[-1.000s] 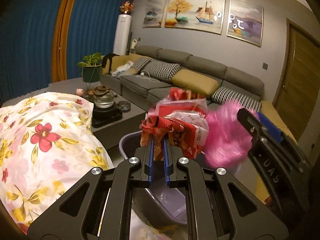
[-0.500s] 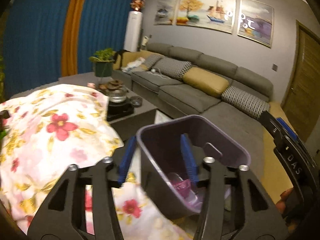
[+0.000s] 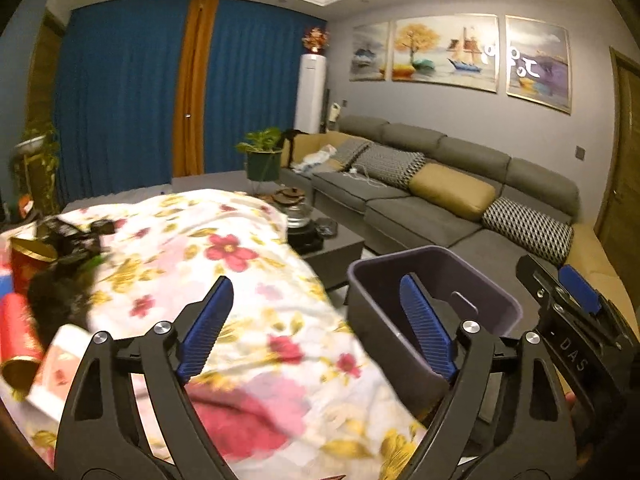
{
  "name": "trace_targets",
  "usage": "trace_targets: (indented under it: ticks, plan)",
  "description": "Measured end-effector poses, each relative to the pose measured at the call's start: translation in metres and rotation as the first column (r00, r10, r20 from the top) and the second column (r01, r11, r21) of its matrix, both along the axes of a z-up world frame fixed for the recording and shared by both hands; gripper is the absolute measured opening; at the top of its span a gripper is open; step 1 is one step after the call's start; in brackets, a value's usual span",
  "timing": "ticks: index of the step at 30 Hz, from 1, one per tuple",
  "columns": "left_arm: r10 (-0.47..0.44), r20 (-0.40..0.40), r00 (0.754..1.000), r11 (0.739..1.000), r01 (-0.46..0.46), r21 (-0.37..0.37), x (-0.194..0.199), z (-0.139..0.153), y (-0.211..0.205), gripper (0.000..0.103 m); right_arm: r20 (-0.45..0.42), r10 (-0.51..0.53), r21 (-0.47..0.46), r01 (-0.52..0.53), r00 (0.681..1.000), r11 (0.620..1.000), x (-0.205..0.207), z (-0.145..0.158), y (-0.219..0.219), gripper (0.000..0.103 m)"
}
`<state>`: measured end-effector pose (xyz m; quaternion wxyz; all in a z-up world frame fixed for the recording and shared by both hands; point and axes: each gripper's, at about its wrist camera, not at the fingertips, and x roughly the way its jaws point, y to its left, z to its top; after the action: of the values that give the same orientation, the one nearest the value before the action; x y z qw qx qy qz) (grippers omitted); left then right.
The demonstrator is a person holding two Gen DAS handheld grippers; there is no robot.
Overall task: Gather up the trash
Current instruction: 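Move both open tools back over the paper cups on the bed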
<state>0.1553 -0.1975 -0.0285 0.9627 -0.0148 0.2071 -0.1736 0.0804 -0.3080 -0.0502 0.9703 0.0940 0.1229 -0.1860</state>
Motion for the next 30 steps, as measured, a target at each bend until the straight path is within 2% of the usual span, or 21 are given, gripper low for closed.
trace_targets:
  ticks: [7, 15, 19, 30]
  plan:
    - [0.132, 0.018, 0.991, 0.991, -0.132, -0.014, -0.025, 0.011, 0.062, 0.086, 0.008, 0.080, 0.007, -0.080, 0.997, 0.997, -0.010, 0.006, 0.028, 0.074]
    - [0.234, 0.007, 0.972, 0.971, -0.234, -0.046, -0.046, 0.013, 0.123, 0.086, 0.007, 0.194, 0.000, -0.194, 0.981, 0.981, -0.015, 0.007, 0.072, 0.074]
    - [0.302, 0.034, 0.953, 0.953, -0.301, -0.020, -0.058, 0.011, 0.148, 0.086, 0.001, 0.242, -0.018, -0.242, 0.970, 0.970, -0.017, 0.004, 0.095, 0.074]
    - [0.439, 0.038, 0.898, 0.898, -0.439, -0.004, -0.079, -0.011, 0.219, 0.086, -0.045, 0.389, -0.054, -0.391, 0.920, 0.919, -0.013, -0.019, 0.169, 0.074]
